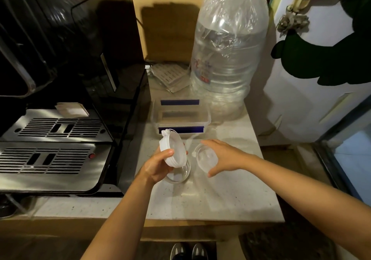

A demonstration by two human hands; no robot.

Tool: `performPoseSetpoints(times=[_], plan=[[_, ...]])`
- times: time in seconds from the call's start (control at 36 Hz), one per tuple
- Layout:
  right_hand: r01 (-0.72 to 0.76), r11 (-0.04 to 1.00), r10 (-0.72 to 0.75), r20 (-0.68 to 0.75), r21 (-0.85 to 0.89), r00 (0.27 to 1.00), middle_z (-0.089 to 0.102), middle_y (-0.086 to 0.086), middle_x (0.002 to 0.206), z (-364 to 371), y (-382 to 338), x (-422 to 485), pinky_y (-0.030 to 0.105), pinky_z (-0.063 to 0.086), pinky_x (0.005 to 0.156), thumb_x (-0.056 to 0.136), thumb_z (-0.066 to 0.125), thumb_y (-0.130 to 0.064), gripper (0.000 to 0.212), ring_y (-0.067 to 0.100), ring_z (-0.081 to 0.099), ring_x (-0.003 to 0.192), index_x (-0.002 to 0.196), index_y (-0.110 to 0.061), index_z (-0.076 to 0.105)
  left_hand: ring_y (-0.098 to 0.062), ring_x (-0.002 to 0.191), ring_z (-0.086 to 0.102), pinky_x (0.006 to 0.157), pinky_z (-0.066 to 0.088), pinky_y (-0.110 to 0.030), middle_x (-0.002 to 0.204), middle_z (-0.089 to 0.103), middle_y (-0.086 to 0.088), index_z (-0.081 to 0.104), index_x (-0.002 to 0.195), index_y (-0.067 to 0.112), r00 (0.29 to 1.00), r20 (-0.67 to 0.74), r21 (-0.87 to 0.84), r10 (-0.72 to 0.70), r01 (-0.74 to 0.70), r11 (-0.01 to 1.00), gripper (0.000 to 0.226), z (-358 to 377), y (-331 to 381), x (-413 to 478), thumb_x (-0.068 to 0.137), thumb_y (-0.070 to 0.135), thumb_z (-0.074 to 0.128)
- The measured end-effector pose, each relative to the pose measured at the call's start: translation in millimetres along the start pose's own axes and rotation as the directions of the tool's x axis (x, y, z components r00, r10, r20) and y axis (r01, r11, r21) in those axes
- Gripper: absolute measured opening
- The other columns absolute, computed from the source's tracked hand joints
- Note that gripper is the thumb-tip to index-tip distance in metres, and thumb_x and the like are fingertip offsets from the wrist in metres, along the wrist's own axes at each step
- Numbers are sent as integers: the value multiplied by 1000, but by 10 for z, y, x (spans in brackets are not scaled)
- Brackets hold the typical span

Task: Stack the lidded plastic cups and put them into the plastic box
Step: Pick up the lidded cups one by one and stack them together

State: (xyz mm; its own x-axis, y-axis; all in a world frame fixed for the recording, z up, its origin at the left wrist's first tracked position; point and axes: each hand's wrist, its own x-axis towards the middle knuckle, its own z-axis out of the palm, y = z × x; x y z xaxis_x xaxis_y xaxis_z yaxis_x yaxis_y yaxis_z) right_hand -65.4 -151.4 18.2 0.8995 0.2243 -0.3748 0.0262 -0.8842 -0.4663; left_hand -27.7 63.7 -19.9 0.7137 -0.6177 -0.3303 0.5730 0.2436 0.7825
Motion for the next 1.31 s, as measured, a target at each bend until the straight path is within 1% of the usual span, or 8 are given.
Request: performPoseSetpoints(times=[0.14,0.25,0.39,0.47,0.69,0.89,1.11,1.31], plan=[[40,971,-15,-107,235,994,27,-2,153,-255,-94,35,28,30,108,65,82,-33,100,17,29,139,145,-23,22,-23,95,54,66,59,-28,101,53,-9,46,112,23,999,-2,26,34,-34,999,107,98,81,55,17,45,90],[36,877,13,-99,479,995,38,-3,143,-356,-201,74,27,39,96,68,80,-29,91,13,41,123,142,-30,27,-20,89,58,64,57,-28,103,56,-9,37,129,12,996,40,62,85,-87,994,122,170,164,90,25,46,90],[39,787,18,-86,615,996,39,-6,127,-421,-334,142,27,48,83,73,76,-30,86,14,45,114,142,-33,25,-12,77,70,61,57,-26,85,74,2,52,111,17,981,113,40,160,-166,985,94,284,266,114,30,43,89],[40,768,23,-90,639,996,39,0,138,-441,-399,172,29,52,81,74,75,-32,83,17,45,115,141,-34,26,-16,84,70,67,58,-29,91,74,0,51,114,19,972,138,48,192,-200,979,90,339,312,123,36,42,89],[91,728,-18,-114,679,993,43,1,132,-482,-496,204,30,53,83,77,73,-27,74,21,49,120,138,-33,32,-20,93,62,75,59,-32,105,57,-8,46,116,28,976,100,91,193,-202,975,97,352,359,171,31,43,90],[89,712,-43,-83,697,996,43,-2,126,-492,-580,233,26,53,80,80,69,-26,67,19,51,115,136,-34,34,-29,106,55,80,58,-35,119,52,-16,33,135,16,976,87,106,197,-206,973,118,304,372,183,35,40,91],[92,648,-75,-57,756,996,44,4,136,-434,-621,252,28,51,82,80,70,-20,60,22,48,122,129,-38,40,-22,94,62,75,58,-32,107,57,-13,42,126,13,971,135,98,196,-210,973,106,288,383,158,35,38,91],[51,625,-76,-4,779,997,44,2,133,-419,-648,273,28,51,82,78,71,-13,57,19,47,118,120,-37,43,-16,86,68,72,58,-29,97,62,-7,52,110,21,973,137,135,184,-202,970,90,298,382,106,31,39,91]])
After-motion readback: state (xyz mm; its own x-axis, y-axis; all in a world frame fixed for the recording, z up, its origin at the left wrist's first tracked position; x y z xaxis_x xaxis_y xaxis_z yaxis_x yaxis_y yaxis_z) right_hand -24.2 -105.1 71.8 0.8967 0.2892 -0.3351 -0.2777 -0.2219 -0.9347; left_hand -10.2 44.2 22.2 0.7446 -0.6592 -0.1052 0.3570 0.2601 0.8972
